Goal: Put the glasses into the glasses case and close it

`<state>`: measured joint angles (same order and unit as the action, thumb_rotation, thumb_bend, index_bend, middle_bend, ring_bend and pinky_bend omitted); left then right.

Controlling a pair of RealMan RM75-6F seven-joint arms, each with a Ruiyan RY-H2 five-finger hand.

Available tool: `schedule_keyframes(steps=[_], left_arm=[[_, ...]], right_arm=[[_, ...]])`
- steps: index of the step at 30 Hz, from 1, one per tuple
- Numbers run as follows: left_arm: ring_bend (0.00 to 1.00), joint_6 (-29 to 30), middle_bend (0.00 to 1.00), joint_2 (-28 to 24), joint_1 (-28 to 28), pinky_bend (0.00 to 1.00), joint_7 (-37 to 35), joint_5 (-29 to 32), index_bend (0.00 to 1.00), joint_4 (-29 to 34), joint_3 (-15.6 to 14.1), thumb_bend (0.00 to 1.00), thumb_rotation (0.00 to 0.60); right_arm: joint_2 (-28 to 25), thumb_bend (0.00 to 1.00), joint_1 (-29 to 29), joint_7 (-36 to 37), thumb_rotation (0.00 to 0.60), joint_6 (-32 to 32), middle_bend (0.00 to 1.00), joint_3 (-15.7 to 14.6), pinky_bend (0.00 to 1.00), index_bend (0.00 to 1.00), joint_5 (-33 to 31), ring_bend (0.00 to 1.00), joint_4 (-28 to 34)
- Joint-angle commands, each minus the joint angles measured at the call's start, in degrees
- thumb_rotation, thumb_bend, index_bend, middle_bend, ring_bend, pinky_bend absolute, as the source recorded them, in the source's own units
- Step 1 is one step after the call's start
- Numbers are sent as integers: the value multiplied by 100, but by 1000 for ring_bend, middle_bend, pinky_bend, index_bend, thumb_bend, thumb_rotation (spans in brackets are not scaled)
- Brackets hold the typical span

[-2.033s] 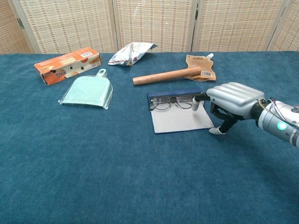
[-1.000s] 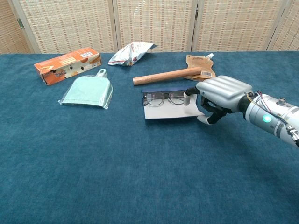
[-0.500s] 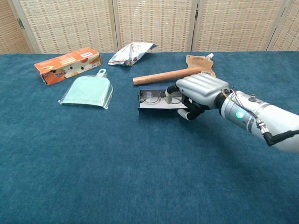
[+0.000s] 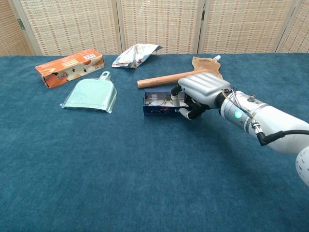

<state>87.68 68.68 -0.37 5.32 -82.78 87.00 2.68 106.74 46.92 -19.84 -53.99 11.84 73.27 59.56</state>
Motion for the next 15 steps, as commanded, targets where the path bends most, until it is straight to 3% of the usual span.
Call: schedule_keyframes(steps=[1,6,15], left_arm=[[147,9,137,0,1,238,-1,-8,193,4,0,187,600],[147,32,137,-7,12,238,-13,-10,193,5,2,187,600],[147,45,137,21,2,238,-47,-56,193,-2,-4,187,600]], right_arm=[[-33,478,-25,3,600,-36,930,-32,929,612,33,1000,15],[-348,478,-211,47,600,-220,936,-225,929,651,217,1000,432],[-1426,478,-783,-39,600,-494,939,-714,929,666,364,1000,1769]])
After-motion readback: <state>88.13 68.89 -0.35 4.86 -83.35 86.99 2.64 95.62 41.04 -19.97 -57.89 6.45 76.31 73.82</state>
